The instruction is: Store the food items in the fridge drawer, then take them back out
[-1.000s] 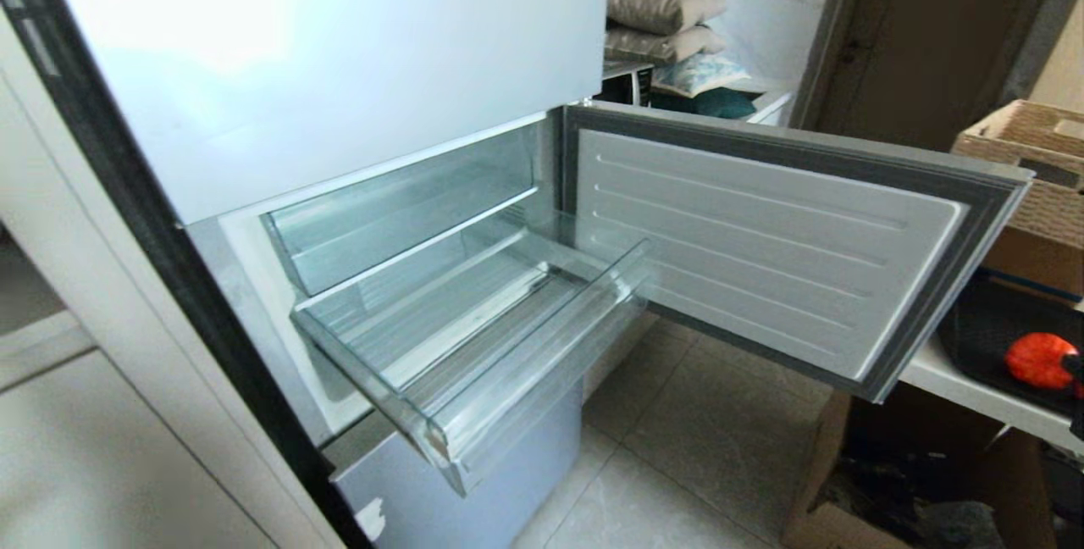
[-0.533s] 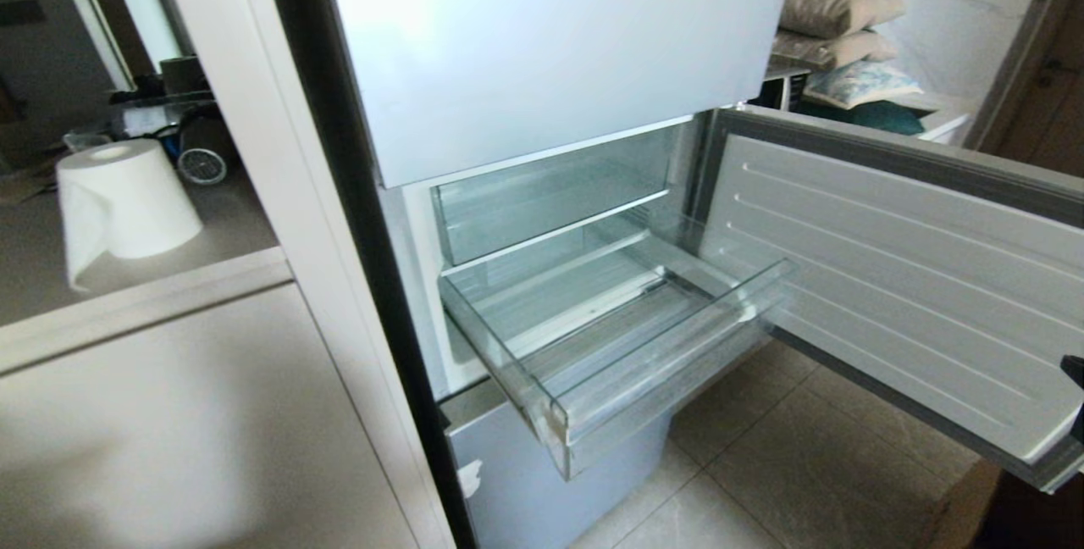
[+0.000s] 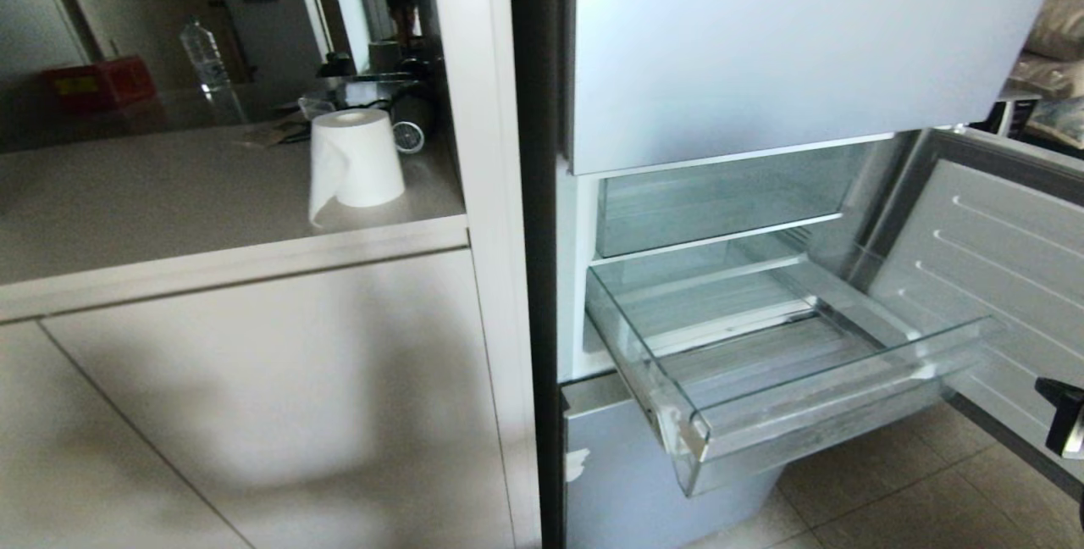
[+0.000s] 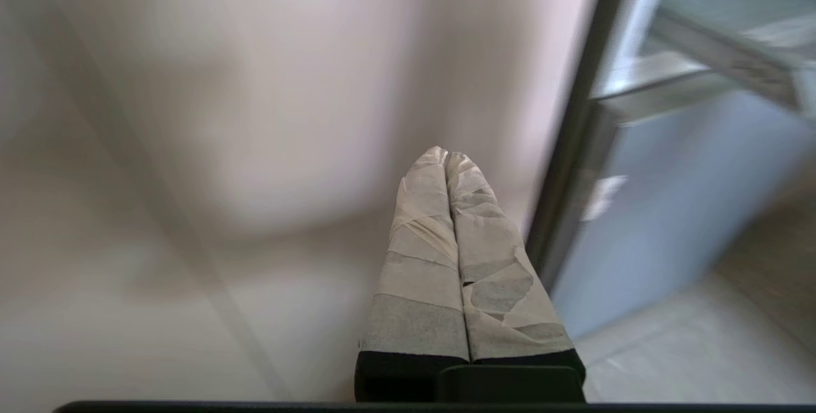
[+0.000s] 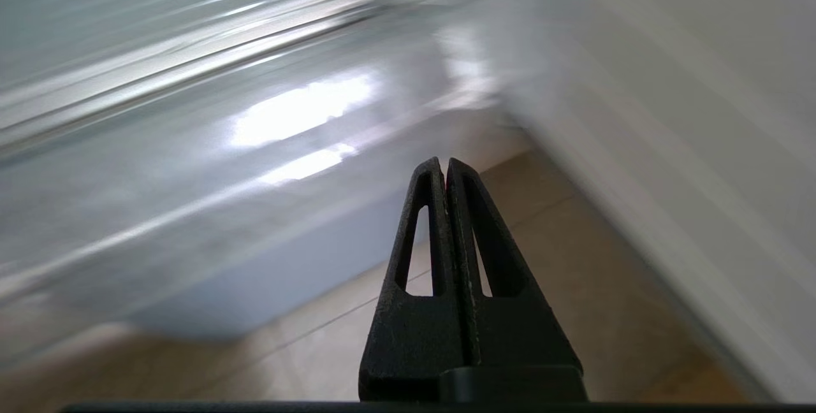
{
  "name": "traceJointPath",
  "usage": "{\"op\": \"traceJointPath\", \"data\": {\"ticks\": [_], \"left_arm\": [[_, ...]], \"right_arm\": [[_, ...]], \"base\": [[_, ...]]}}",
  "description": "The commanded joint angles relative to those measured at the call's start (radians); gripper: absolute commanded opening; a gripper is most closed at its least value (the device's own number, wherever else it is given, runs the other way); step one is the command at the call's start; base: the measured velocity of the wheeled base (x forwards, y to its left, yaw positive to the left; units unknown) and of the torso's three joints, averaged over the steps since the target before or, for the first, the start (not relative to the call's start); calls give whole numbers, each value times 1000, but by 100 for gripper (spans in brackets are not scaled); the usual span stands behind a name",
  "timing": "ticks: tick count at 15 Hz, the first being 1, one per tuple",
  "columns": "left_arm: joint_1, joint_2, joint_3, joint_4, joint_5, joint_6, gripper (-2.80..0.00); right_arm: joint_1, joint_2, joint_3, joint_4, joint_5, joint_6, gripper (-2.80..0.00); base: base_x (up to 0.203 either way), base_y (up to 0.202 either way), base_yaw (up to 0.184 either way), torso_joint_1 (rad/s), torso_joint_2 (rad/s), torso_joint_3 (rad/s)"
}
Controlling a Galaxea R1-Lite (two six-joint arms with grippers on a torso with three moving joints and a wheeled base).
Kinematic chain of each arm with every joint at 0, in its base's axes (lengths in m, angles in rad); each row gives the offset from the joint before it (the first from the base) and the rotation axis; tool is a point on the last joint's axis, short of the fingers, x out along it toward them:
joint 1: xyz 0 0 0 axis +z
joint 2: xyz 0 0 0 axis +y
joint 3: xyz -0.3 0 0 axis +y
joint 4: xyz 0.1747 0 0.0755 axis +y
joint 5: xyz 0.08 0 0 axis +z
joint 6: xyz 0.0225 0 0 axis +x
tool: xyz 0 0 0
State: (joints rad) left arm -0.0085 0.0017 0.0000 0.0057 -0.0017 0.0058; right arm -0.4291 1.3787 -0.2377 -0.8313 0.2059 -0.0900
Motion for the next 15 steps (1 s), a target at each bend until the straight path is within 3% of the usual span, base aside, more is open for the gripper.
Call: {"op": "traceJointPath", "data": {"ticks": [1,3,5,10,13,15], "left_arm": [[1,1,0,0,0,0,-280],[0,1,0,0,0,0,-280],[1,1,0,0,0,0,-280],[0,1,0,0,0,0,-280],[1,1,0,0,0,0,-280],[1,1,0,0,0,0,-280]], "right_arm": [[0,78,21,-5,1,-11,-280],[5,127,67,-5,39,-32,-280],[14,169,73,35,131,-33,-280],[59,255,5,101,158,-28,-280],[89,422,-77,45,258,-14,-280],[143,579,-153,-62,286,21,-280]], "base": [[5,-7,163,2,3,2],[-1,-4,127,4,1,-1],[0,0,0,0,0,0],[0,0,0,0,0,0],[0,0,0,0,0,0],[0,0,0,0,0,0]]}}
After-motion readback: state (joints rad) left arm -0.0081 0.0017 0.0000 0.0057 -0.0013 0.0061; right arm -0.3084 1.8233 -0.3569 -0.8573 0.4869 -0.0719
